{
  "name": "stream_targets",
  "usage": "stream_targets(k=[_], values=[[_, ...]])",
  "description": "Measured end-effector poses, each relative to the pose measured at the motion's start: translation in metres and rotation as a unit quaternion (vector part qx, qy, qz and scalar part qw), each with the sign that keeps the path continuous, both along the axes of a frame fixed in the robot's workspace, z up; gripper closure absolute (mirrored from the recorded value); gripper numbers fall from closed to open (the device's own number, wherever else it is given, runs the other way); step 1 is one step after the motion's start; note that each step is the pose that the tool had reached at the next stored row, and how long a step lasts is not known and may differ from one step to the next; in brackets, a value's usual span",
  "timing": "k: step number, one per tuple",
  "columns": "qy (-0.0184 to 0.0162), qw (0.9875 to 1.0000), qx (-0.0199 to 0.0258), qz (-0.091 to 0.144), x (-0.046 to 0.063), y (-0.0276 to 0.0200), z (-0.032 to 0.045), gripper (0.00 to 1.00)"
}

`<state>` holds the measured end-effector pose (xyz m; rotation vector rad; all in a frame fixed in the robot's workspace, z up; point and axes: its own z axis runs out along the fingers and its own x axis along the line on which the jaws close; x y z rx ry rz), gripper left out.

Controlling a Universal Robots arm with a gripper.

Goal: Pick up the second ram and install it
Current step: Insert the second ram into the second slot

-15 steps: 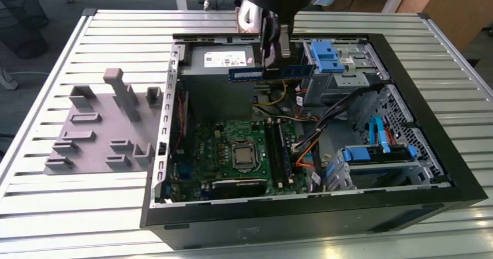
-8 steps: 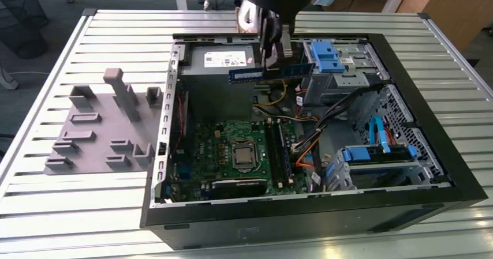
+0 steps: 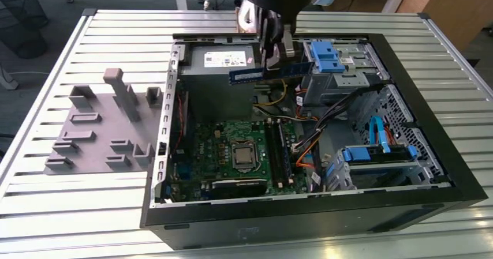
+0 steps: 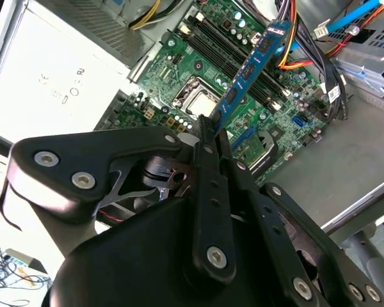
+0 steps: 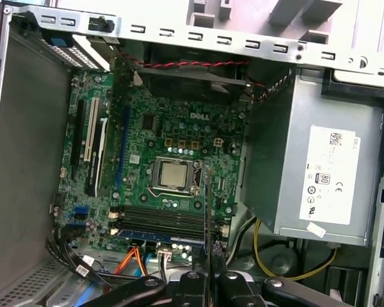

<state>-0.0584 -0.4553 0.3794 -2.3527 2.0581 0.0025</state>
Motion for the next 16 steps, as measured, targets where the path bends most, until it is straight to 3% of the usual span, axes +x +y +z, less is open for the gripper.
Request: stream_targets(k=[10, 16], values=[[0.0000, 0.9996, 0.0000, 0.029, 0.0000, 0.0000, 0.0000, 0.86], [0.0000, 0.9987, 0.0000, 0.050, 0.0000, 0.0000, 0.0000, 0.86]])
